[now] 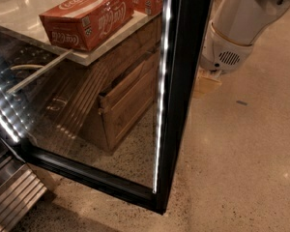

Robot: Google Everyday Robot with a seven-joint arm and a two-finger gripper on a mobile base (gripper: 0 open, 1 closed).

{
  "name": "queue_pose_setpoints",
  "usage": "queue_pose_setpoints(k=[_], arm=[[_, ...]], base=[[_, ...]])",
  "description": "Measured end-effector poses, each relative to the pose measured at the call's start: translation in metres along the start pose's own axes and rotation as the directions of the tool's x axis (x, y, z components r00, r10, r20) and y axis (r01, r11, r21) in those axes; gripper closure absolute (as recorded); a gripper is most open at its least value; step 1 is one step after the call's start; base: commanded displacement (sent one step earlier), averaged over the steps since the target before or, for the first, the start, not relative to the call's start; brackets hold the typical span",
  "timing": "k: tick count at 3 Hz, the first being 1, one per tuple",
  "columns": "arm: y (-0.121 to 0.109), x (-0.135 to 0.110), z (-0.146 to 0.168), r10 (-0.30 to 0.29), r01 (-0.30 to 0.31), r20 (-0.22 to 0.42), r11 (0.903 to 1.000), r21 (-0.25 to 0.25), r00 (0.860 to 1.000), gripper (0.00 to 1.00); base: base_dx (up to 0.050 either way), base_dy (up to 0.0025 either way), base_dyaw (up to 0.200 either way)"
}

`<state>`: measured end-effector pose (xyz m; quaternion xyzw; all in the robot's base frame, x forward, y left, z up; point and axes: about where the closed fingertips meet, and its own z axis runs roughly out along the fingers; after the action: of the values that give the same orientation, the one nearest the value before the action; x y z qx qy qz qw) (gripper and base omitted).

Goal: Close right fridge door

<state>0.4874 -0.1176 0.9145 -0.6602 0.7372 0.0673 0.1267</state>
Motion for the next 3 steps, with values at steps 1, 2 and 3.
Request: queue_pose_setpoints(k=[1, 2, 3], arm=[[0.0, 0.0, 0.0, 0.0, 0.0, 0.0, 1.0, 0.0, 1.0, 1.0], [0.0, 0.0, 0.0, 0.0, 0.0, 0.0, 1.0, 0.0, 1.0, 1.0], [0.0, 0.0, 0.0, 0.0, 0.0, 0.0, 1.0, 0.0, 1.0, 1.0]], base=[[0.0, 0.0, 0.196], [0.0, -0.00007, 0.197], [0.0, 0.0004, 0.195]])
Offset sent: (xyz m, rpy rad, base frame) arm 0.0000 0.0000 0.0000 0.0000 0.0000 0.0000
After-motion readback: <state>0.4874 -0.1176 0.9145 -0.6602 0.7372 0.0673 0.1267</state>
